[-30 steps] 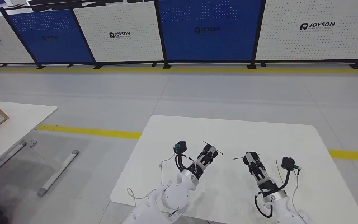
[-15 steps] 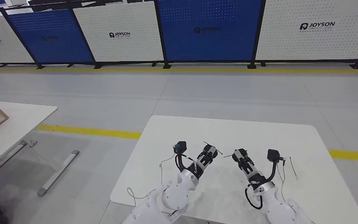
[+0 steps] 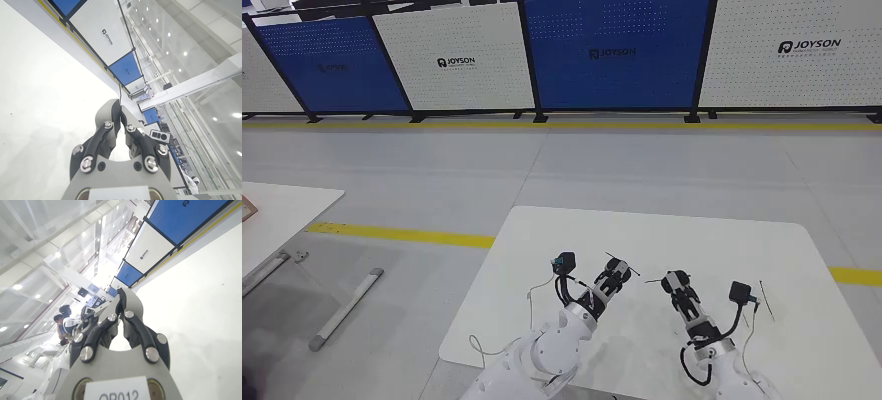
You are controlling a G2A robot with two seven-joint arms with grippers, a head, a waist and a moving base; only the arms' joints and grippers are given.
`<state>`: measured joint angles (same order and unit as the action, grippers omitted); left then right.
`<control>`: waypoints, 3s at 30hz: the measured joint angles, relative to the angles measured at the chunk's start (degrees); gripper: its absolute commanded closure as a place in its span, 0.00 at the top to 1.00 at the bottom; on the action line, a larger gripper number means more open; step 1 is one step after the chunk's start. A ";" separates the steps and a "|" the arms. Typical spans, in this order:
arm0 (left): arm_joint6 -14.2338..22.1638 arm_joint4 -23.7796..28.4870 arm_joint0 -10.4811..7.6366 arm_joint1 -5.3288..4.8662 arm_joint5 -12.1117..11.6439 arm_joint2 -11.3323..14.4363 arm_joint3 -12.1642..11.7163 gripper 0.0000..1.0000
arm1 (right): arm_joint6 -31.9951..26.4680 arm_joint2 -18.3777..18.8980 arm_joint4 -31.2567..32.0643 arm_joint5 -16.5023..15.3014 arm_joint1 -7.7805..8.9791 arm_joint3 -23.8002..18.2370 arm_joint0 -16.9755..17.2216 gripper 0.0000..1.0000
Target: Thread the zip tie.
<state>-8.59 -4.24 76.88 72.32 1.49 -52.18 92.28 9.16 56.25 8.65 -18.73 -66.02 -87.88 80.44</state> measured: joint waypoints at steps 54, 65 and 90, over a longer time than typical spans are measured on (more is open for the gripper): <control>0.00 0.00 0.00 0.00 0.00 0.00 0.00 0.00 | 4.81 -0.16 -1.19 8.77 -4.05 -1.41 1.55 0.00; 0.00 0.00 0.00 0.00 0.00 0.00 0.00 0.00 | 3.74 0.00 -0.77 9.34 -5.13 -0.71 0.81 0.00; 0.00 0.00 0.00 0.00 0.00 0.00 0.00 0.00 | 2.92 1.74 0.13 7.91 -6.95 -0.21 1.91 0.00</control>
<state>-8.59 -4.24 76.88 72.32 1.49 -52.18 92.28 12.07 57.99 8.78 -10.82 -72.98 -88.09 82.35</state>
